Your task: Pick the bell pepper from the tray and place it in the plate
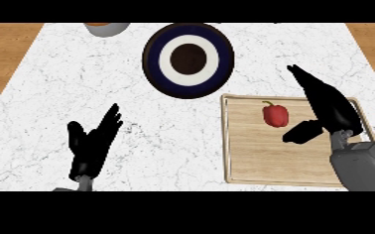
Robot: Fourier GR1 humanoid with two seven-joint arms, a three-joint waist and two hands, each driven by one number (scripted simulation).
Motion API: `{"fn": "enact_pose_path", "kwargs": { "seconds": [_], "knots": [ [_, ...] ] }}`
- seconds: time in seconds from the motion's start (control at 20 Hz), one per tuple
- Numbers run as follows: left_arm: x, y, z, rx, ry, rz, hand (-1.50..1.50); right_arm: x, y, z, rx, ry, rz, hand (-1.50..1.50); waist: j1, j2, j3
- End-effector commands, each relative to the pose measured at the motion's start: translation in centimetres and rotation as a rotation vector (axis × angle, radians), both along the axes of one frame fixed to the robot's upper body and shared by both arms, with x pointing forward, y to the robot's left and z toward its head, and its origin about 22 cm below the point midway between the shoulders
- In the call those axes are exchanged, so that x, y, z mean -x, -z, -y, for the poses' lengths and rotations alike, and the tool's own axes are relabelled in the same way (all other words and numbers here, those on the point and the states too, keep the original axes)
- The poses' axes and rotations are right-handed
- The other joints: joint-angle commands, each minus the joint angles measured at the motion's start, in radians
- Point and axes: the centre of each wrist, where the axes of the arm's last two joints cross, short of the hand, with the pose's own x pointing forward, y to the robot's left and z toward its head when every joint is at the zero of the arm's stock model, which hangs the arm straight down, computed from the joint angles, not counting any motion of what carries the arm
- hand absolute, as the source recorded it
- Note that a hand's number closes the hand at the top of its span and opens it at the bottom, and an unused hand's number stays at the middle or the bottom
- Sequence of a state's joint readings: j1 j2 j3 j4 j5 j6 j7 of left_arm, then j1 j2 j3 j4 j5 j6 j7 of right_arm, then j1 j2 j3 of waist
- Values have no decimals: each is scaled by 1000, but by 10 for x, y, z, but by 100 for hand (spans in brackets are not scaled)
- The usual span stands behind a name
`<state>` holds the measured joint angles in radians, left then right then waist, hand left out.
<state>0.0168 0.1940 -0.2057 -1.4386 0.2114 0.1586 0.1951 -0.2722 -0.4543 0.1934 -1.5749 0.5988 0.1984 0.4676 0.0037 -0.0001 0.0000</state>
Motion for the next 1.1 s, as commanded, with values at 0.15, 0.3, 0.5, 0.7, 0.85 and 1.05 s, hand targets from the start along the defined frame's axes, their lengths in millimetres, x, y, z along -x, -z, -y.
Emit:
{"fn": "enact_pose_path", "kwargs": {
  "seconds": [0.15,0.3,0.5,0.7,0.85,1.05],
  "knots": [
    [-14,-9,22,3,4,2,0,-6,27,-20,12,-29,-25,-150,-1,0,0],
    [-11,-2,-16,6,-22,-2,0,-18,15,3,25,-27,-84,-150,-1,0,0],
    [0,-4,-7,-10,7,-2,0,-25,39,-18,126,-66,-130,150,5,1,0],
    [-6,-4,-21,12,-18,-11,0,-24,41,-13,140,-128,-69,150,0,0,0],
    [-5,10,-19,-7,1,-23,0,-23,40,-2,147,-107,-30,150,-2,0,0],
    [-3,9,-1,12,-4,-24,0,-10,49,14,179,-126,11,150,-3,0,0]
  ]
}}
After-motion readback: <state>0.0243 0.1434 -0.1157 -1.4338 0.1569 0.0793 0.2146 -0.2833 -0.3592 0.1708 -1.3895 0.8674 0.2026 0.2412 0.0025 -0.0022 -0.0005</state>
